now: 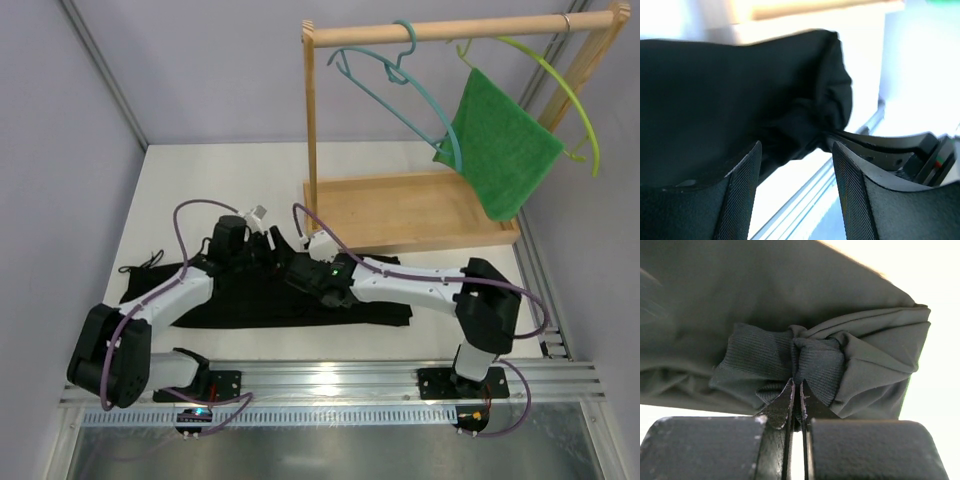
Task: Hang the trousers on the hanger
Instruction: Fold the trousers
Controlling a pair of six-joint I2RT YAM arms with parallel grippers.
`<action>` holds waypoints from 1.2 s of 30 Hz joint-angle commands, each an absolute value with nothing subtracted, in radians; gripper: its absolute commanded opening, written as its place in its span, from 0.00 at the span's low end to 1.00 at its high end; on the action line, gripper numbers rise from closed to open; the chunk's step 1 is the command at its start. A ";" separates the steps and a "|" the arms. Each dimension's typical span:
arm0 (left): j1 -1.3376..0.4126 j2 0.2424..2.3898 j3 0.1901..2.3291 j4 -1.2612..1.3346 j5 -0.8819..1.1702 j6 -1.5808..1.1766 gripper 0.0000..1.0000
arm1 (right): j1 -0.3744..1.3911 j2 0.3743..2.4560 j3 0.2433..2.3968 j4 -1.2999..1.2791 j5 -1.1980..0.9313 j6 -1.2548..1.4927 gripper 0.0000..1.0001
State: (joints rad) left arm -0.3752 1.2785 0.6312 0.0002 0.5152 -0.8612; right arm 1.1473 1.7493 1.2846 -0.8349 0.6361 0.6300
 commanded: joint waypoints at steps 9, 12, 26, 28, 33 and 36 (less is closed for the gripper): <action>-0.549 1.442 0.636 0.388 0.687 -0.812 0.58 | 1.105 1.442 1.000 -0.474 0.488 0.658 0.04; -0.598 1.486 0.640 0.402 0.696 -0.781 0.57 | 1.086 1.401 0.970 -0.459 0.479 0.653 0.04; -0.624 1.396 0.664 0.155 0.453 -0.632 0.59 | 1.037 1.325 0.916 -0.371 0.351 0.649 0.04; -0.623 1.402 0.681 0.066 0.416 -0.609 0.59 | 1.035 1.328 0.911 -0.341 0.327 0.660 0.04; -0.623 1.419 0.693 -0.035 0.333 -0.600 0.59 | 1.037 1.324 0.894 -0.328 0.311 0.670 0.04; -0.624 1.425 0.698 -0.072 0.293 -0.601 0.59 | 1.035 1.307 0.867 -0.313 0.298 0.678 0.04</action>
State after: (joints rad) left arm -0.6220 1.4223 0.6666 0.0029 0.3717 -0.6304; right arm 1.0340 1.3514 0.8825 -0.3836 0.3241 0.6544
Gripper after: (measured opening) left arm 0.588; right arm 0.045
